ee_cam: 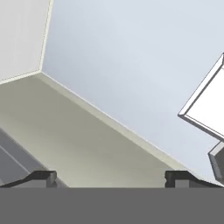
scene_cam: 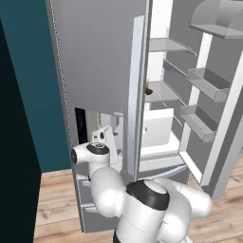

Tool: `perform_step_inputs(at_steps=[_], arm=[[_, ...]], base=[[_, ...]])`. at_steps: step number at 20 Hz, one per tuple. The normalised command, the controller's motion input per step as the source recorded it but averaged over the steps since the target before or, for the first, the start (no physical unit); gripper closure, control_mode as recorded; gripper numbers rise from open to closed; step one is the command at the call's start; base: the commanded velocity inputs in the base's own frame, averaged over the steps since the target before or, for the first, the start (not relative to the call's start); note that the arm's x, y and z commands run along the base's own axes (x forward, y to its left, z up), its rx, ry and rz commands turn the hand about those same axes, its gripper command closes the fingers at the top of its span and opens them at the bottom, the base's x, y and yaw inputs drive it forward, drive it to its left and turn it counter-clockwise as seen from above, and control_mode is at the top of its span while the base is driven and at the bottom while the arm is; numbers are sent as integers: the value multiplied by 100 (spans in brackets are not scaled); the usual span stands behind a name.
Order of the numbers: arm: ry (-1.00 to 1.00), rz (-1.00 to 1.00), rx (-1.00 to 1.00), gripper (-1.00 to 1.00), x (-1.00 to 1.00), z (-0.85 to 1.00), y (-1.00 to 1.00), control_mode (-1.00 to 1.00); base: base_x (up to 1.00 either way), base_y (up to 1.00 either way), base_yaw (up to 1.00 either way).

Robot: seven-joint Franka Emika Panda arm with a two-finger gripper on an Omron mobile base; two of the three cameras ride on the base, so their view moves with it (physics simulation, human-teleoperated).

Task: Place the tupperware on the second highest shelf of the fridge. Make space for the tupperware among the existing items by rearranging them on the shelves if needed. Close the fridge door when finished.

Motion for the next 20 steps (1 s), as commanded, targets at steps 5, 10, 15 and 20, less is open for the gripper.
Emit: perform_step_inputs(at_steps=[5,10,15,20], arm=[[0,10,0,-100,40,0,-47,-100],[0,11,0,-100,44,2,-47,-100],[0,14,4,-100,52,12,-40,-100],[0,16,1,-100,53,26,-13,-100]], base=[[0,0,0],[0,0,0],[0,0,0],[0,0,0]])
